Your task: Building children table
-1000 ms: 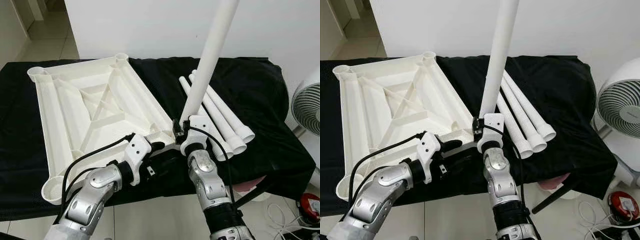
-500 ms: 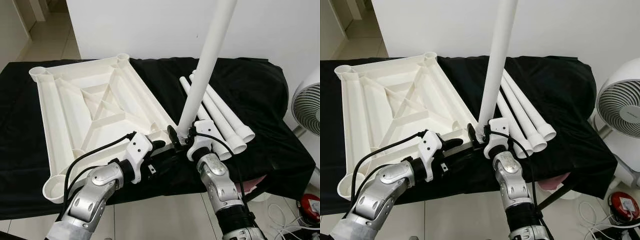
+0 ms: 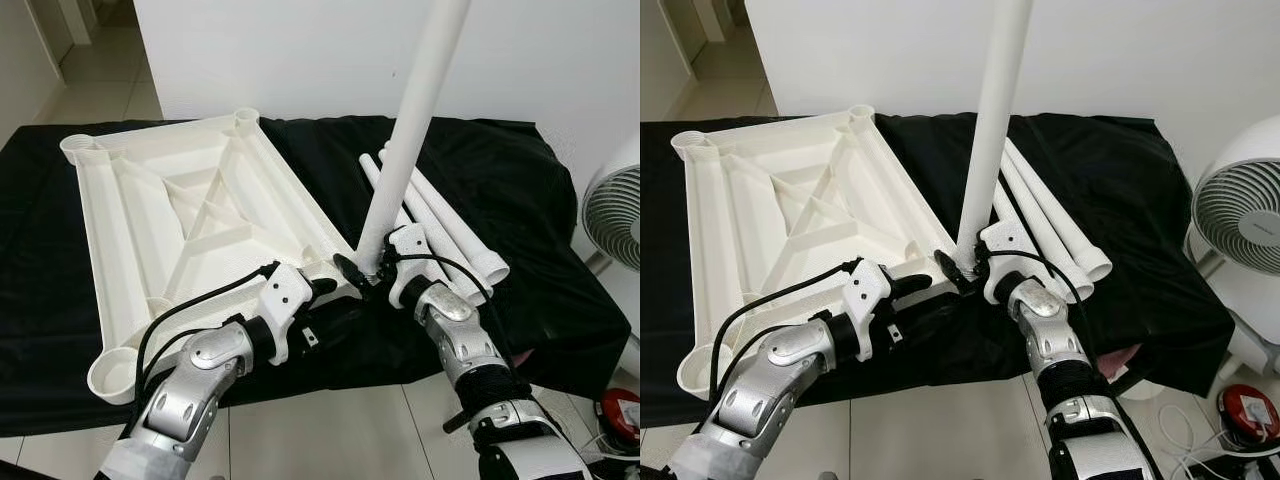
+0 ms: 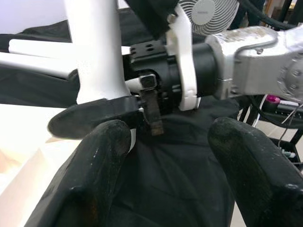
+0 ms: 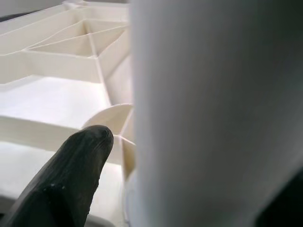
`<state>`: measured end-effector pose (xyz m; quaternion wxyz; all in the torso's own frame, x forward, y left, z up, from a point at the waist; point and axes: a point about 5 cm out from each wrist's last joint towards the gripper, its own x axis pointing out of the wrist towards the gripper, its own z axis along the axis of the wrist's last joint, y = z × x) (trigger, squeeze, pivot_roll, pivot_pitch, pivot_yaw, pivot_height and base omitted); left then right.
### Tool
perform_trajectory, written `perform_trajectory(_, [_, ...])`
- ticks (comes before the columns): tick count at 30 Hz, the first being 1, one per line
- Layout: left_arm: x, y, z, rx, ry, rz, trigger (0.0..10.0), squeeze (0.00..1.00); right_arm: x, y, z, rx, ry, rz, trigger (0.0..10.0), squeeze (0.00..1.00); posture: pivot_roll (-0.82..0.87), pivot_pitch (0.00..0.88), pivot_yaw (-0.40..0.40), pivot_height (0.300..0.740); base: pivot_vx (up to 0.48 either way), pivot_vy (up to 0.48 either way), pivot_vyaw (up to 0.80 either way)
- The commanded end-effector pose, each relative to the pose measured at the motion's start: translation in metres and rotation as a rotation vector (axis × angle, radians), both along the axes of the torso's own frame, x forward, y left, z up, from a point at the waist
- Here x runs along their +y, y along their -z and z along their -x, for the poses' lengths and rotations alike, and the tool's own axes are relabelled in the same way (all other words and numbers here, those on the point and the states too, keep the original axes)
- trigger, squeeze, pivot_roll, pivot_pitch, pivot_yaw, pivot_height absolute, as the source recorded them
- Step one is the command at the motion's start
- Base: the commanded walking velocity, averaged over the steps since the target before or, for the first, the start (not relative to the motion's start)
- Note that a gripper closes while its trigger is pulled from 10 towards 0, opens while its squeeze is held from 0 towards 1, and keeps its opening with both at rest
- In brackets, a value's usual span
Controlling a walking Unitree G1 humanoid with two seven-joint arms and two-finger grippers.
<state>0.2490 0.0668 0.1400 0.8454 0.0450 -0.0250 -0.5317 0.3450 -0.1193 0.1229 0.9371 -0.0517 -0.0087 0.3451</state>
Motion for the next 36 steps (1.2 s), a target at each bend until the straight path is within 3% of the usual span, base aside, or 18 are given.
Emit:
perform_trajectory(1, [-0.002, 0.002, 0.000, -0.002, -0.013, -0.010, 10.0, 0.00, 0.003, -0.004, -0.005, -0.013, -0.040, 0.030, 10.0, 0.00, -0.04, 0.000, -0.035, 0.740, 0.000, 0.000, 0.00])
perform_trajectory(5, [-0.002, 0.002, 0.000, -0.003, -0.014, -0.009, 10.0, 0.00, 0.004, -0.004, -0.008, -0.022, -0.051, 0.073, 9.9, 0.00, -0.04, 0.000, -0.038, 0.740, 0.000, 0.000, 0.00])
perform_trajectory(6, [-0.002, 0.001, 0.000, -0.005, -0.017, -0.008, 10.0, 0.00, 0.005, -0.004, -0.009, -0.022, -0.061, 0.080, 4.7, 0.00, -0.04, 0.000, -0.038, 0.740, 0.000, 0.000, 0.00])
perform_trajectory(7, [-0.002, 0.001, 0.000, -0.005, -0.017, -0.008, 10.0, 0.00, 0.005, -0.004, -0.009, -0.022, -0.061, 0.080, 4.7, 0.00, -0.04, 0.000, -0.038, 0.740, 0.000, 0.000, 0.00])
perform_trajectory(9, [-0.002, 0.001, 0.000, -0.006, -0.025, -0.006, 10.0, 0.00, 0.003, -0.004, -0.011, -0.019, -0.077, 0.083, 0.0, 0.00, -0.03, 0.000, -0.041, 0.740, 0.000, 0.000, 0.00])
perform_trajectory(17, [-0.001, 0.002, 0.002, -0.004, -0.031, -0.004, 10.0, 0.00, 0.002, 0.001, -0.010, -0.012, -0.091, 0.082, 0.0, 0.00, -0.03, 0.000, -0.044, 0.740, 0.000, 0.000, 0.00])
perform_trajectory(18, [-0.001, 0.002, 0.002, -0.003, -0.033, -0.003, 10.0, 0.00, 0.002, 0.004, -0.008, -0.005, -0.089, 0.081, 1.3, 0.00, -0.03, 0.000, -0.049, 0.740, 0.000, 0.000, 0.00])
perform_trajectory(19, [-0.001, 0.002, 0.002, -0.002, -0.034, -0.002, 10.0, 0.00, 0.002, 0.008, -0.006, 0.002, -0.083, 0.075, 10.0, 0.00, -0.03, 0.000, -0.049, 0.740, 0.000, 0.000, 0.00])
perform_trajectory(29, [-0.004, 0.003, 0.003, 0.001, -0.025, 0.001, 10.0, 0.00, 0.001, 0.022, -0.004, 0.038, 0.079, 0.072, 10.0, 0.00, -0.04, 0.000, -0.049, 0.740, 0.000, 0.000, 0.00])
perform_trajectory(33, [-0.005, 0.004, 0.004, 0.002, -0.015, 0.001, 10.0, 0.00, 0.007, 0.025, 0.001, 0.056, 0.137, 0.014, 10.0, 0.00, -0.04, 0.000, -0.049, 0.740, 0.000, 0.000, 0.00])
perform_trajectory(35, [-0.006, 0.005, 0.005, 0.003, -0.008, 0.001, 10.0, 0.00, 0.007, 0.029, 0.003, 0.099, 0.265, -0.047, 10.0, 0.00, -0.05, 0.000, -0.051, 0.740, 0.000, 0.000, 0.00])
perform_trajectory(36, [-0.006, 0.005, 0.005, 0.003, -0.008, 0.001, 10.0, 0.00, 0.007, 0.029, 0.003, 0.099, 0.265, -0.047, 10.0, 0.00, -0.05, 0.000, -0.051, 0.740, 0.000, 0.000, 0.00])
